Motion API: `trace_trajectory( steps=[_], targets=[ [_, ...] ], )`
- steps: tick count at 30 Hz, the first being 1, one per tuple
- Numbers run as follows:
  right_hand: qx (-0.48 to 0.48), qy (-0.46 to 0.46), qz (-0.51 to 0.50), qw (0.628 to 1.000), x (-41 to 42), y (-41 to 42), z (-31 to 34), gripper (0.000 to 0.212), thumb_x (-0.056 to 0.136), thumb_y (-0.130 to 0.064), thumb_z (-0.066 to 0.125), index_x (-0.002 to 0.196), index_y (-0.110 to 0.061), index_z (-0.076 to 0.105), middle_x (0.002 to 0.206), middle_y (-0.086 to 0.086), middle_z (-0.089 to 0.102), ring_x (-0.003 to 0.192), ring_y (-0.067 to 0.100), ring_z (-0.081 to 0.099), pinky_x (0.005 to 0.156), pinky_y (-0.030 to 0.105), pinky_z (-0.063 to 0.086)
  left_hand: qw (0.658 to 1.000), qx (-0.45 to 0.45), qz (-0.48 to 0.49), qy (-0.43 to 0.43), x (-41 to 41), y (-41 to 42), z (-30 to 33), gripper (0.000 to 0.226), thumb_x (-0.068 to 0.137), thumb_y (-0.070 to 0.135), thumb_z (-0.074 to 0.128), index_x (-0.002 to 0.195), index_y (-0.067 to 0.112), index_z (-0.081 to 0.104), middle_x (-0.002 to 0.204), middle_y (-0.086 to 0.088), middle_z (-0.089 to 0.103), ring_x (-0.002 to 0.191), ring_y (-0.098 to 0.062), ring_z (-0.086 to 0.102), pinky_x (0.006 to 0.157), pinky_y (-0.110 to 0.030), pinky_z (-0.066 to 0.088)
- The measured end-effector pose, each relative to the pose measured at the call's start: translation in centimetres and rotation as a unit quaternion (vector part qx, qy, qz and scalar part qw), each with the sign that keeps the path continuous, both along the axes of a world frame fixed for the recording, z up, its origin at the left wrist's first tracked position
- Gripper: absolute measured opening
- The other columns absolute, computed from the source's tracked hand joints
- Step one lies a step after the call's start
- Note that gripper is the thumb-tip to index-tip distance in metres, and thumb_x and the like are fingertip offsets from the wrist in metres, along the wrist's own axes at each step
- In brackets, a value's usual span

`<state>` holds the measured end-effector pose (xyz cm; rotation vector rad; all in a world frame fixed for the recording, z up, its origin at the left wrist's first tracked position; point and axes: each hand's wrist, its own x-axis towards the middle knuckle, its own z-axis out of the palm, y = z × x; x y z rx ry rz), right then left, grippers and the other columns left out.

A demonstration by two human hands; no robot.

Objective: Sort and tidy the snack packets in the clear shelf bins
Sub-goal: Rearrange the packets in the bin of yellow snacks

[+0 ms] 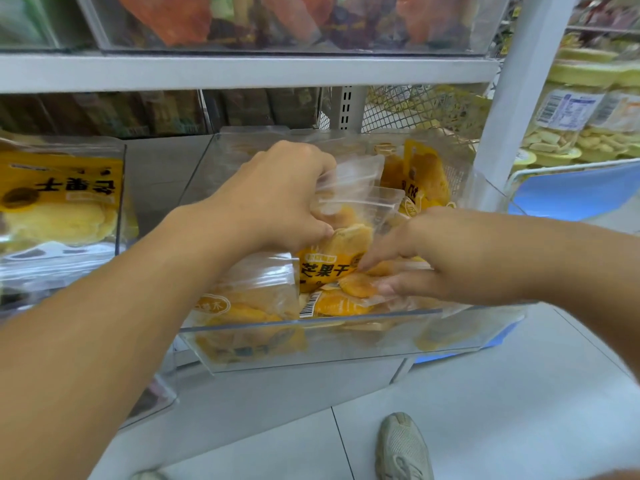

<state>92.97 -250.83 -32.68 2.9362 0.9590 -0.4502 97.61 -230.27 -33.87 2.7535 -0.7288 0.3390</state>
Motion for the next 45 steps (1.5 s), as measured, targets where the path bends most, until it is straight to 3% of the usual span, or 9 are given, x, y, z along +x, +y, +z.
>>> trace_trajectory(
  steps=[4, 9, 14, 17, 21, 28, 36, 41, 45],
  targets=[
    [0.011, 0.049, 0.018, 0.999, 2.1, 0.6, -0.8, 0.042, 0.092, -0.047, 0.064, 0.133, -0.040, 0.059, 0.089, -0.041, 0.055, 0.086, -0.022, 0.049, 0.078, 0.005, 0.038, 1.000, -0.001, 0.002, 0.002, 0.0, 0.0, 0.0, 0.043, 0.072, 0.036, 0.085, 0.086, 0.009, 0.055, 0.087, -0.007, 0.060, 0.083, -0.031, 0.057, 0.073, -0.040, 0.046],
    [0.010, 0.213, 0.022, 0.977, 2.9, 0.4, -0.2, 0.073, 0.076, -0.050, 0.081, 0.141, -0.050, 0.048, 0.134, -0.037, 0.047, 0.127, -0.013, 0.041, 0.115, 0.028, 0.033, 1.000, -0.004, -0.011, -0.007, -0.2, 0.1, -0.1, 0.043, 0.073, 0.036, 0.086, 0.087, 0.010, 0.054, 0.087, -0.004, 0.059, 0.082, -0.029, 0.056, 0.073, -0.040, 0.045],
    [0.081, 0.274, 0.021, 0.958, 3.2, -0.7, 0.8, 0.067, 0.078, -0.027, 0.082, 0.138, -0.042, 0.055, 0.140, -0.030, 0.052, 0.131, -0.013, 0.042, 0.119, 0.029, 0.030, 0.999, -0.012, -0.033, -0.003, -0.4, 0.5, 0.0, 0.044, 0.074, 0.035, 0.085, 0.094, 0.007, 0.058, 0.094, -0.005, 0.061, 0.086, -0.026, 0.057, 0.076, -0.049, 0.050],
    [0.070, 0.296, 0.020, 0.952, 3.4, -1.2, 0.9, 0.069, 0.080, -0.013, 0.081, 0.140, -0.038, 0.054, 0.142, -0.028, 0.051, 0.132, -0.015, 0.041, 0.119, 0.024, 0.028, 0.999, -0.026, -0.029, 0.017, -0.2, 0.6, -0.1, 0.044, 0.073, 0.033, 0.087, 0.100, 0.015, 0.057, 0.093, 0.005, 0.060, 0.079, -0.014, 0.055, 0.069, -0.038, 0.048],
    [0.103, 0.329, 0.030, 0.938, 3.6, -1.8, 0.6, 0.072, 0.081, -0.002, 0.078, 0.143, -0.028, 0.051, 0.144, -0.024, 0.052, 0.134, -0.010, 0.041, 0.116, 0.018, 0.029, 0.994, -0.059, -0.058, 0.070, -0.4, 0.8, 0.2, 0.069, 0.075, 0.028, 0.087, 0.132, 0.041, 0.050, 0.136, 0.014, 0.055, 0.120, -0.007, 0.054, 0.099, -0.032, 0.043],
    [0.140, 0.328, 0.022, 0.934, 3.9, -2.4, 0.1, 0.070, 0.077, 0.001, 0.080, 0.138, -0.024, 0.056, 0.139, -0.019, 0.057, 0.134, -0.005, 0.046, 0.115, 0.021, 0.032, 0.977, -0.115, -0.106, 0.145, -0.3, 0.9, 0.2, 0.064, 0.090, 0.020, 0.073, 0.134, 0.051, 0.039, 0.147, 0.017, 0.043, 0.134, 0.002, 0.039, 0.108, -0.024, 0.031],
    [0.172, 0.310, -0.013, 0.935, 4.5, -3.2, -0.5, 0.067, 0.077, 0.013, 0.076, 0.134, -0.018, 0.060, 0.134, -0.013, 0.063, 0.128, -0.001, 0.053, 0.110, 0.020, 0.039, 0.982, -0.116, -0.147, 0.028, -0.5, 0.8, 0.4, 0.062, 0.078, 0.012, 0.082, 0.120, 0.037, 0.044, 0.133, 0.008, 0.048, 0.131, -0.007, 0.044, 0.113, -0.044, 0.037],
    [0.105, 0.218, -0.001, 0.970, 4.1, -1.8, -0.8, 0.069, 0.071, -0.008, 0.087, 0.128, -0.039, 0.063, 0.124, -0.033, 0.062, 0.117, -0.018, 0.053, 0.100, 0.004, 0.038, 0.985, -0.067, -0.156, 0.026, -0.6, 0.6, 0.4, 0.052, 0.083, 0.007, 0.078, 0.108, 0.050, 0.065, 0.145, 0.016, 0.042, 0.137, -0.004, 0.038, 0.113, -0.031, 0.031],
    [0.129, 0.079, 0.037, 0.988, 3.7, -0.7, -1.6, 0.036, 0.080, -0.015, 0.082, 0.111, -0.033, 0.075, 0.086, -0.037, 0.068, 0.084, -0.019, 0.061, 0.076, 0.002, 0.044, 0.988, -0.032, -0.140, 0.061, -0.4, 0.6, 0.2, 0.033, 0.089, 0.014, 0.072, 0.095, 0.046, 0.075, 0.156, 0.014, 0.033, 0.145, -0.006, 0.029, 0.119, -0.035, 0.025]
  ],
)
